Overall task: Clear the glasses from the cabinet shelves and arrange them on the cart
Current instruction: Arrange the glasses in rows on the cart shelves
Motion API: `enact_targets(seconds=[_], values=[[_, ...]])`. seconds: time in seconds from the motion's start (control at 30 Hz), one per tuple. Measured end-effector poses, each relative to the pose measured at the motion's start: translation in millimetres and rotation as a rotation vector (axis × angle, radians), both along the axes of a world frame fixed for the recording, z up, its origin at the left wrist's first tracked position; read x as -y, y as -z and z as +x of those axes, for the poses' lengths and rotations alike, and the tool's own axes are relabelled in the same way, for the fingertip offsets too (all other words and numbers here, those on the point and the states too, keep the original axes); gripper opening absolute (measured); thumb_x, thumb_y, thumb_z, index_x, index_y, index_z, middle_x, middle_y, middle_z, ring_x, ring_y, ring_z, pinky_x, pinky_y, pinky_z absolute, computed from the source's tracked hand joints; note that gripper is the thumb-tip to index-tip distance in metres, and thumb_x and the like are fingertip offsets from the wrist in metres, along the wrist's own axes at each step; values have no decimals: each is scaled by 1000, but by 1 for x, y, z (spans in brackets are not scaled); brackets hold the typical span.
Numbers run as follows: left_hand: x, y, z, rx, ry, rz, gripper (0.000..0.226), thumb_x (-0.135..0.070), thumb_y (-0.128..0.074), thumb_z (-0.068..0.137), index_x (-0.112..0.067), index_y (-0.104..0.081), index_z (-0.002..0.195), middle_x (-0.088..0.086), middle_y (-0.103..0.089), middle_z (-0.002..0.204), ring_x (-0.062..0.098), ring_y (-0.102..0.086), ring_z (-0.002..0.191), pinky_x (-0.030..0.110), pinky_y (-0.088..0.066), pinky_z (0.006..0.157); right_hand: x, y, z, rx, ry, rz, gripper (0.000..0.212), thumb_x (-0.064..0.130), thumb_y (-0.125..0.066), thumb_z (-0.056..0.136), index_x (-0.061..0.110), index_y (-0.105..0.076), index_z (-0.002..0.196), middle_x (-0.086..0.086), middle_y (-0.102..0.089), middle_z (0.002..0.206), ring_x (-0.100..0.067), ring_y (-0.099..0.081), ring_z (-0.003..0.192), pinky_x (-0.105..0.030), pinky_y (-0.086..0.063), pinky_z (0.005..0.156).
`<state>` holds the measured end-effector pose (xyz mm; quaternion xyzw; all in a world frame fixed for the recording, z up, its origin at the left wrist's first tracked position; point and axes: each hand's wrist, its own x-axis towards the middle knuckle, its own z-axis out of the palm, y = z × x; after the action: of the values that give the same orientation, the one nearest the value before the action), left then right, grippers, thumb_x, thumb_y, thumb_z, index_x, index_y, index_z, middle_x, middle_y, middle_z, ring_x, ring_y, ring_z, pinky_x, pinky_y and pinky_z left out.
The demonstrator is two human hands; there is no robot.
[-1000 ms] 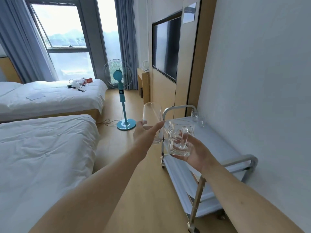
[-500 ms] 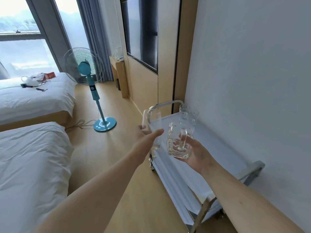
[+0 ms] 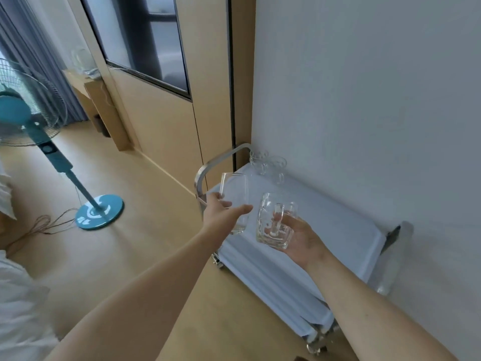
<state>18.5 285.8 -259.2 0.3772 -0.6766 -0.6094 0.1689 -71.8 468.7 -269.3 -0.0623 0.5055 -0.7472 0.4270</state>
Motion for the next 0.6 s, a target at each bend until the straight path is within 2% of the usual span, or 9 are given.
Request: enact_targets(seconds=[0.17, 0.3, 0.37, 0.47, 0.53, 0.6], values=[[29, 25, -28, 39, 63, 50, 84, -42, -91, 67, -24, -40, 131, -3, -58, 117, 12, -60, 102, 25, -43, 66, 17, 21, -5, 26, 125, 63, 51, 24, -82, 68, 7, -70, 114, -19, -71, 105, -36, -70, 92, -47, -59, 77], [45, 40, -58, 65, 104, 61, 86, -44, -90, 68, -24, -38, 134, -6, -58, 116, 8, -58, 99, 25, -43, 66, 29, 36, -24, 66, 218, 63, 46, 19, -77, 69, 6, -69, 112, -20, -68, 105, -36, -69, 91, -44, -59, 70], [51, 49, -77, 78, 120, 76, 86, -44, -90, 67, -24, -38, 133, -5, -57, 116, 6, -58, 97, 24, -42, 64, 36, 44, -38, 57, 251, 73, 47, 19, -78, 67, 5, -70, 111, -21, -69, 106, -38, -68, 94, -49, -59, 75], [58, 63, -104, 96, 153, 81, 88, -44, -91, 66, -25, -38, 133, -6, -57, 116, 7, -58, 96, 24, -43, 63, 48, 55, -61, 50, 278, 100, 63, 19, -79, 64, 1, -65, 123, -23, -67, 110, -42, -65, 102, -63, -51, 93], [65, 71, -126, 101, 167, 88, 89, -42, -92, 65, -25, -37, 133, -6, -56, 116, 7, -58, 97, 23, -44, 64, 56, 63, -80, 40, 273, 131, 62, 19, -79, 63, 1, -65, 121, -23, -66, 108, -40, -64, 101, -62, -49, 95], [71, 78, -150, 115, 180, 94, 90, -42, -93, 64, -26, -37, 132, -7, -56, 116, 6, -58, 99, 23, -43, 64, 62, 71, -103, 23, 263, 169, 63, 18, -79, 64, -5, -64, 121, -25, -66, 107, -40, -64, 97, -57, -51, 91]])
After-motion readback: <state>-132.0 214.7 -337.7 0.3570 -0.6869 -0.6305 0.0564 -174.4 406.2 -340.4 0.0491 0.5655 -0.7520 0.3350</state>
